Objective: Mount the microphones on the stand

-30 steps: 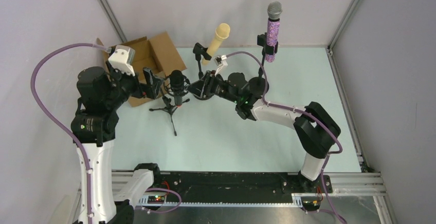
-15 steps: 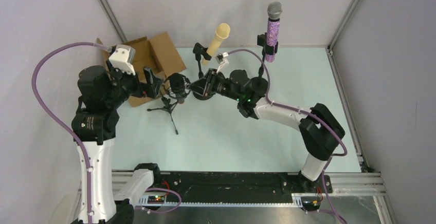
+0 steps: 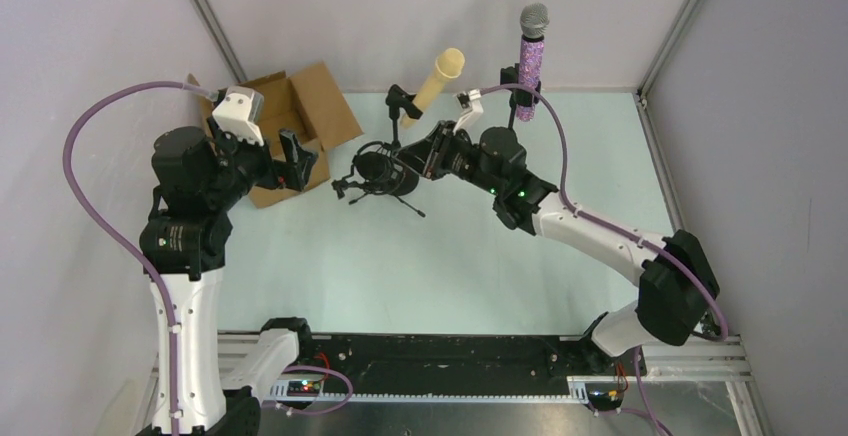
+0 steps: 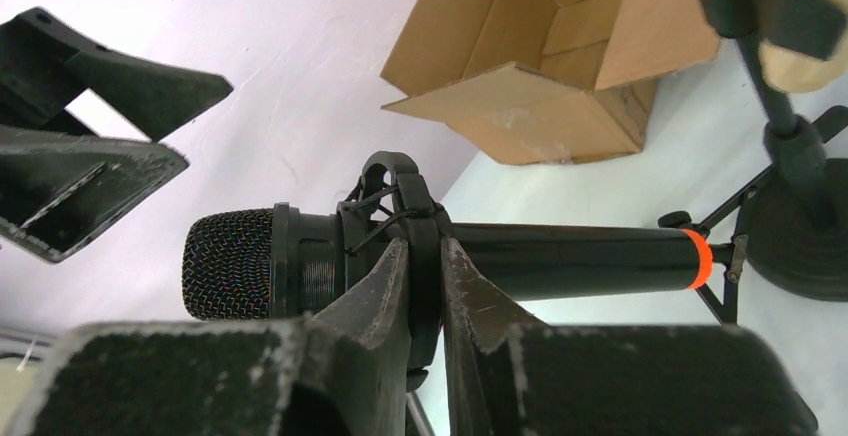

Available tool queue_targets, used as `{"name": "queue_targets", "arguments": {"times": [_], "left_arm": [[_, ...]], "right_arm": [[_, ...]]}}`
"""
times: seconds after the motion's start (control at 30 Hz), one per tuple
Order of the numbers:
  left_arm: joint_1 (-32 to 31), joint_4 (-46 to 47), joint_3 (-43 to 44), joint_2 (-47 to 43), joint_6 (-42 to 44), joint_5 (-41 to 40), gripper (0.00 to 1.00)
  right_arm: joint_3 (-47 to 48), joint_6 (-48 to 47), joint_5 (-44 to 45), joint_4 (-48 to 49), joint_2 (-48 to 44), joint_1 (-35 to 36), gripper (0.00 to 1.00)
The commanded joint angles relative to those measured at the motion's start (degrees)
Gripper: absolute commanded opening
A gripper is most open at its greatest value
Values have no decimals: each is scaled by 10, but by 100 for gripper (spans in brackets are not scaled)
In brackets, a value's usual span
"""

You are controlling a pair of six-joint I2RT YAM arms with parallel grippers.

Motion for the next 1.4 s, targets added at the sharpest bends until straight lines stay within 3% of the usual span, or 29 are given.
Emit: {"name": "queue_targets", "arguments": {"times": [0.0, 0.13, 0.3, 0.57, 0.8, 1.1, 1.37], "left_arm": [[4, 13, 11, -6, 4, 5, 100], [5, 14, 10, -10, 0, 8, 100], [4, 13, 13, -17, 1, 6, 100], [4, 13, 13, -22, 2, 6, 100], [4, 13, 17, -21, 0, 6, 100], [4, 13, 16, -25, -1, 10, 100], [4, 13, 18, -37, -2, 7, 100]], "right_arm": [[8, 30, 11, 18, -49, 15, 7], [12, 87, -34, 74, -13, 25, 7], [68, 143, -103, 75, 49, 39, 6], [92, 185, -127, 78, 74, 51, 6], [112, 266, -159, 139, 128, 50, 6], [144, 260, -135, 121, 105, 76, 5], [191, 290, -170, 139, 129, 92, 3]]}}
